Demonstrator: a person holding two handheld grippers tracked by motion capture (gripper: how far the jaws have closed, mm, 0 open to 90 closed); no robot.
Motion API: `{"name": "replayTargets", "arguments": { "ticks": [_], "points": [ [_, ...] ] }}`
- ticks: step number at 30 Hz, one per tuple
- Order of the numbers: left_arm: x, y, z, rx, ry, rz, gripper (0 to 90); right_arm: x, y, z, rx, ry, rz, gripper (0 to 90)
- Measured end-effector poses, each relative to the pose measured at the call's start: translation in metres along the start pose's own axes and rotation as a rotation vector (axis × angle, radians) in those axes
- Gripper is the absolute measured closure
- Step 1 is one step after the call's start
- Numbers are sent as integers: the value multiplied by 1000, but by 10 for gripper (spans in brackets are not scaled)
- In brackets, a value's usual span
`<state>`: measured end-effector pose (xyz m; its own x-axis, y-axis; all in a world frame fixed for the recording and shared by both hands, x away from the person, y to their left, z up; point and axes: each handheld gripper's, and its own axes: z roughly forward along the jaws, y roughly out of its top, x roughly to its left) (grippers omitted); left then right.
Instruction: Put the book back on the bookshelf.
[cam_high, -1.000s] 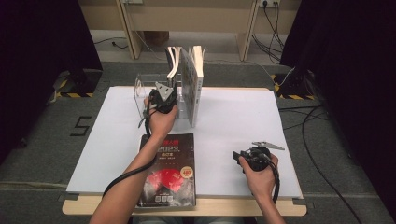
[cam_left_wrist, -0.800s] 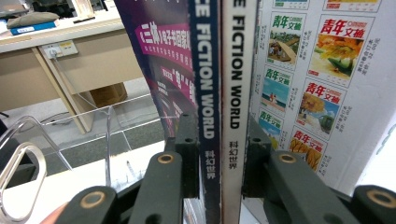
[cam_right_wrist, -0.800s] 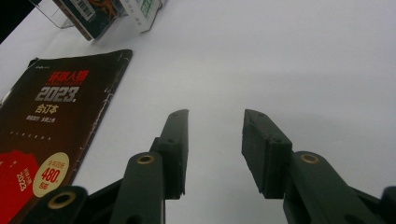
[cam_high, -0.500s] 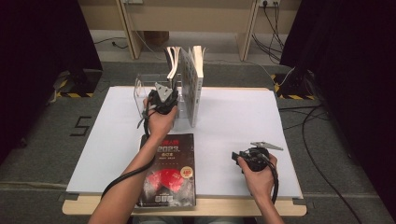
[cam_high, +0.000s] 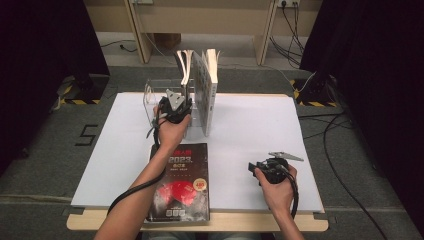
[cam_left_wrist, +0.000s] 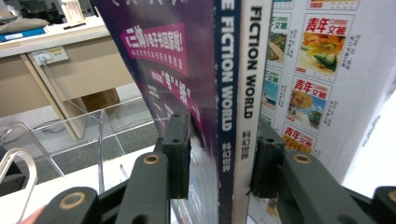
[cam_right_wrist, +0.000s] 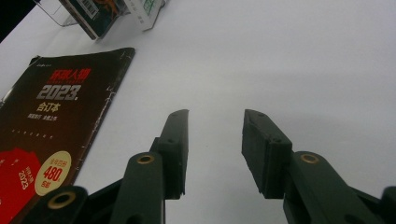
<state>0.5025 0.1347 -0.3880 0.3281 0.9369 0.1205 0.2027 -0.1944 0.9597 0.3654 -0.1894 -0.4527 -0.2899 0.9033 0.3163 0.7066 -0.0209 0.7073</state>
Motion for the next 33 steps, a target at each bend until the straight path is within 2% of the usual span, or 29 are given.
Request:
{"name": "replayTargets", "arguments": {
  "ticks": [15,19,25,26,33],
  "points": [
    [1,0,0,3,-24,-39,603,1,0,-1,-4,-2,3,622],
    [0,5,2,-12,-29,-54,584,-1,0,-2,-4,-5,1,622],
    [-2,17,-3,-64,-45,-50,533,-1,1,-2,-5,-2,7,622],
    [-2,21,-4,-75,-49,-60,526,-1,1,-2,-4,-1,8,622],
    [0,32,-1,-82,-50,-94,535,-1,2,-3,-12,-4,2,622]
  ]
}}
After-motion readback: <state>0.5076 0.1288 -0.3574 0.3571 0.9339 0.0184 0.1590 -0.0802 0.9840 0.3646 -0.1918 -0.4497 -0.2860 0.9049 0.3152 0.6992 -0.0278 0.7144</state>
